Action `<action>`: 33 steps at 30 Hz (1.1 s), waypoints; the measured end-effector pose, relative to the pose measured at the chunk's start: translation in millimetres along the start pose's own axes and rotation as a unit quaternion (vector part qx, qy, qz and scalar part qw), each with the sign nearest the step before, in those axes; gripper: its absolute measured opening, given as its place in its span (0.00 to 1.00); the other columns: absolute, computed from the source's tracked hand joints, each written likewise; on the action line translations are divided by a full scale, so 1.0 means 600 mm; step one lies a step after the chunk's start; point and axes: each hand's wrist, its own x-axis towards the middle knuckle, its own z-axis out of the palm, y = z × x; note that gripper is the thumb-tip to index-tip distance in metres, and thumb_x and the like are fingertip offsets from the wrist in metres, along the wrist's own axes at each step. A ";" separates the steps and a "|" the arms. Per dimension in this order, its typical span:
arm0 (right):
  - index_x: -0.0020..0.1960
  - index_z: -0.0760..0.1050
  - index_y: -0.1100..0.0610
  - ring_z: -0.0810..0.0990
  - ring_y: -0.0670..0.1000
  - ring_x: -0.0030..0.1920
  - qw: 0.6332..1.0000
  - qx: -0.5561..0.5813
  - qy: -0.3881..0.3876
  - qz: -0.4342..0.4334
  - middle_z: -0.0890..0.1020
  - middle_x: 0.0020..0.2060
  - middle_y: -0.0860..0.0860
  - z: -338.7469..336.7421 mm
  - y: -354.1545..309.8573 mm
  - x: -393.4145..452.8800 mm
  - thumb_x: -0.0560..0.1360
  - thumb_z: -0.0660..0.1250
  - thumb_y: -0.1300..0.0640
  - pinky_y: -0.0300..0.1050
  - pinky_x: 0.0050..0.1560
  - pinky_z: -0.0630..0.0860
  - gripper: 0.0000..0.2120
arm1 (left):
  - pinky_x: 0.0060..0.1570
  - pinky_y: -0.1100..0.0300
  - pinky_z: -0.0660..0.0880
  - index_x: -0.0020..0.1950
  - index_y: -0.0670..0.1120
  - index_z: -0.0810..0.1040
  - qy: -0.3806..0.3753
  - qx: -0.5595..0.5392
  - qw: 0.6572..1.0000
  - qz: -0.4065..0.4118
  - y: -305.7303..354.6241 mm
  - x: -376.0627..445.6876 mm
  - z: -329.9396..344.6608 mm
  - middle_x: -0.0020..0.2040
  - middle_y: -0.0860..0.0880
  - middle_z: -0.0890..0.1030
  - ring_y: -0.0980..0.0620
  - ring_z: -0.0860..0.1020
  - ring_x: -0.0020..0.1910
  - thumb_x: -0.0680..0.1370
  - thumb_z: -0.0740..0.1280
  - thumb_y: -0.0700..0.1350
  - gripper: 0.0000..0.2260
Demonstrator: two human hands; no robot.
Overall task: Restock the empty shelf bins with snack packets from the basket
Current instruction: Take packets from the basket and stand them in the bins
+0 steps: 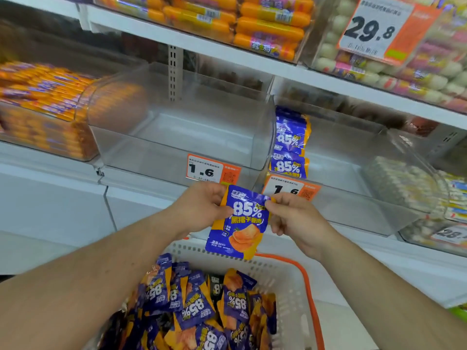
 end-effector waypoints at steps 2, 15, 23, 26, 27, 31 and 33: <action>0.42 0.75 0.58 0.70 0.48 0.25 1.000 -0.023 0.007 -0.021 0.75 0.27 0.54 -0.006 -0.013 -0.007 0.79 0.65 0.63 0.42 0.29 0.65 0.07 | 0.31 0.64 0.78 0.46 0.49 0.79 0.022 -0.029 0.999 0.015 0.011 -0.003 0.004 0.41 0.51 0.85 0.57 0.83 0.35 0.77 0.69 0.35 0.09; 0.38 0.73 0.54 0.69 0.45 0.22 0.906 0.110 0.299 -0.278 0.74 0.22 0.45 -0.138 -0.152 0.009 0.79 0.62 0.67 0.37 0.26 0.67 0.13 | 0.44 0.57 0.78 0.52 0.50 0.80 0.067 -0.081 0.993 0.057 0.056 0.004 0.031 0.46 0.50 0.86 0.50 0.84 0.45 0.77 0.69 0.41 0.06; 0.34 0.74 0.57 0.72 0.52 0.32 0.933 -0.078 0.324 -0.135 0.76 0.29 0.53 -0.153 -0.088 0.090 0.74 0.64 0.60 0.48 0.36 0.70 0.10 | 0.45 0.57 0.77 0.52 0.49 0.79 0.039 -0.024 0.999 0.021 0.042 0.005 0.037 0.47 0.50 0.85 0.55 0.84 0.40 0.77 0.70 0.42 0.05; 0.34 0.74 0.60 0.74 0.56 0.31 0.949 -0.164 0.260 -0.071 0.76 0.29 0.59 -0.140 -0.081 0.106 0.76 0.65 0.62 0.50 0.36 0.73 0.12 | 0.45 0.58 0.77 0.52 0.48 0.79 0.025 -0.005 1.000 0.005 0.034 0.005 0.039 0.47 0.50 0.85 0.55 0.84 0.40 0.77 0.70 0.43 0.05; 0.34 0.73 0.60 0.77 0.58 0.32 0.950 -0.195 0.237 -0.052 0.78 0.31 0.61 -0.137 -0.080 0.108 0.76 0.65 0.61 0.51 0.36 0.74 0.12 | 0.46 0.58 0.77 0.52 0.48 0.79 0.023 0.002 1.000 0.003 0.032 0.005 0.039 0.47 0.50 0.85 0.56 0.84 0.41 0.77 0.71 0.43 0.06; 0.32 0.71 0.59 0.76 0.57 0.35 0.928 -0.322 0.187 0.022 0.78 0.32 0.56 -0.134 -0.082 0.110 0.77 0.65 0.56 0.44 0.35 0.69 0.16 | 0.45 0.60 0.77 0.53 0.49 0.78 0.013 0.032 0.999 -0.005 0.024 0.005 0.041 0.46 0.51 0.85 0.57 0.83 0.41 0.77 0.71 0.44 0.06; 0.32 0.70 0.59 0.74 0.57 0.36 0.901 -0.383 0.198 0.042 0.76 0.31 0.55 -0.134 -0.084 0.107 0.76 0.66 0.51 0.44 0.34 0.67 0.18 | 0.45 0.62 0.76 0.54 0.49 0.78 0.005 0.047 0.999 -0.007 0.020 0.004 0.043 0.46 0.52 0.84 0.58 0.83 0.41 0.77 0.70 0.44 0.06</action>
